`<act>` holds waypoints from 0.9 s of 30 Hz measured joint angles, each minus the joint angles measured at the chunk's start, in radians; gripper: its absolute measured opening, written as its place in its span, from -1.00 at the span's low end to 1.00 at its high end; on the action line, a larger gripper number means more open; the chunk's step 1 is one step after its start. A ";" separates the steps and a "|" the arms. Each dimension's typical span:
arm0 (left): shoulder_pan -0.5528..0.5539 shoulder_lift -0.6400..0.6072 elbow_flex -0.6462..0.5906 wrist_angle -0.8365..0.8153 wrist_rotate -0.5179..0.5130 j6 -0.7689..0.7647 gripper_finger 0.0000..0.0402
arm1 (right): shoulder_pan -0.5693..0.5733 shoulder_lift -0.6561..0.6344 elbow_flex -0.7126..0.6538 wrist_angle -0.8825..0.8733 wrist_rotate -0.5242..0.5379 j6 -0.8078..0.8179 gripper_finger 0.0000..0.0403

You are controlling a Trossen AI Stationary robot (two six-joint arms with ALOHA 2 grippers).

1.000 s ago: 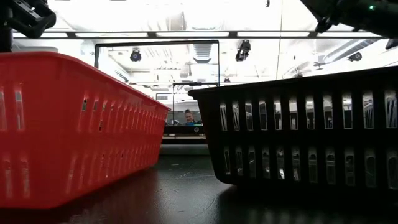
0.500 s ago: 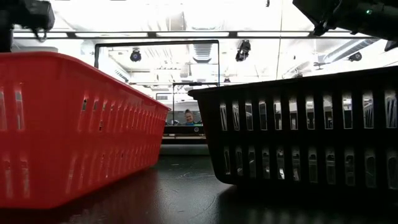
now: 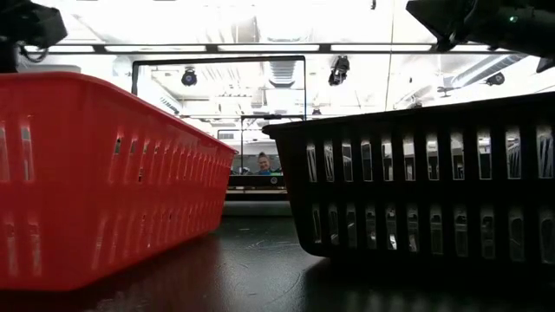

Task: Stack baskets on shelf by color
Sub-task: Put the top left red bin on the shelf

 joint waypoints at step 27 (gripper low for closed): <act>0.001 0.072 0.003 0.028 -1.337 1.595 -1.00 | 0.000 0.000 0.000 -0.066 0.037 -0.148 -0.96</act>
